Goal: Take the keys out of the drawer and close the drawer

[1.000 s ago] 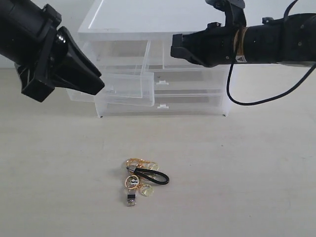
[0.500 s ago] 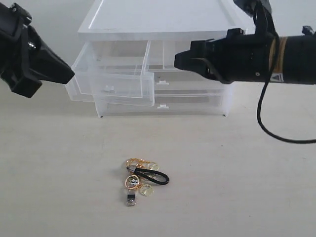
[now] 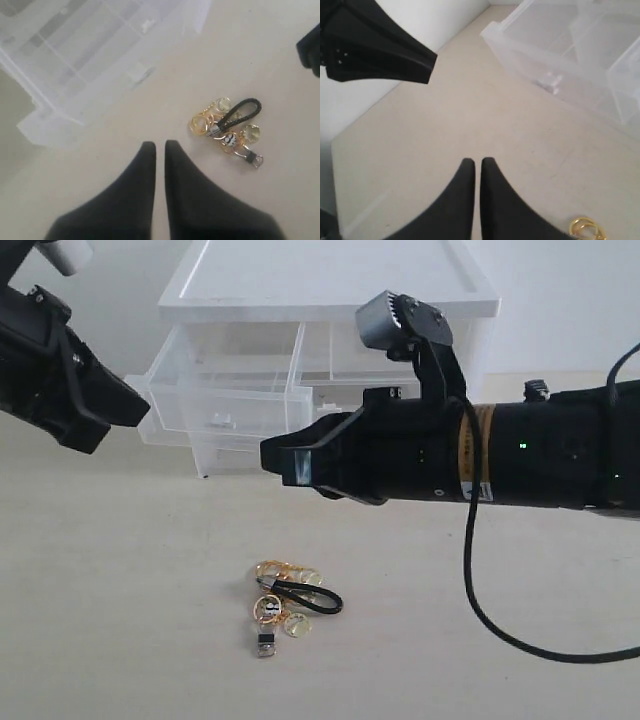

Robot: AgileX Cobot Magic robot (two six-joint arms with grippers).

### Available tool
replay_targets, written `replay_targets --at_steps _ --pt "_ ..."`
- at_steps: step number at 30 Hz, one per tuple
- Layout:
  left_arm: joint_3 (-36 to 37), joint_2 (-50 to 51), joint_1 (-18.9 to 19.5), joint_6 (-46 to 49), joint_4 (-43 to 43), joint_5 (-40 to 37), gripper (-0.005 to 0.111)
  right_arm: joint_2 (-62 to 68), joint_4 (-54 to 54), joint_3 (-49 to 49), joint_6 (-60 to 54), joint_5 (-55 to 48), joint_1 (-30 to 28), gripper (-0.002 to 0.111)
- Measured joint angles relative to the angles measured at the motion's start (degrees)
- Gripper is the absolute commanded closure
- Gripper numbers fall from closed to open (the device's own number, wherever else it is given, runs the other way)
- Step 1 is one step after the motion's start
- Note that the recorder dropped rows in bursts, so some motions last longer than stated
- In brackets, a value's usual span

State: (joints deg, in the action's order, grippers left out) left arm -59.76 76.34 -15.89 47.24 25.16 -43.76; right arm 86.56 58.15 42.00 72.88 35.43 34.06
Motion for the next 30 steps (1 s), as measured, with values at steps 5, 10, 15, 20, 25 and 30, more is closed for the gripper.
replay_targets --at_steps 5,10,15,20,25,30 --pt "0.02 3.94 0.0 0.0 0.0 4.04 0.103 2.42 -8.59 0.63 -7.03 -1.61 0.3 0.108" --pt "0.02 7.09 0.0 0.0 0.0 5.7 0.103 7.62 -10.69 3.93 -9.57 -2.13 0.68 0.108" --pt "0.12 10.55 0.0 0.12 0.0 12.6 0.103 10.87 -12.74 7.47 -12.71 -4.26 0.68 0.108" --pt "0.23 13.45 0.0 1.46 -0.1 16.96 0.103 11.16 -21.15 8.73 -20.44 -7.55 0.68 0.108" --pt "0.23 15.21 0.0 1.81 0.11 18.23 0.103 12.7 -26.76 9.21 -26.26 -7.77 0.68 0.108" --pt "0.23 15.22 0.0 1.81 0.14 19.41 0.103 14.26 -32.75 9.31 -32.21 -7.77 -0.14 0.108"
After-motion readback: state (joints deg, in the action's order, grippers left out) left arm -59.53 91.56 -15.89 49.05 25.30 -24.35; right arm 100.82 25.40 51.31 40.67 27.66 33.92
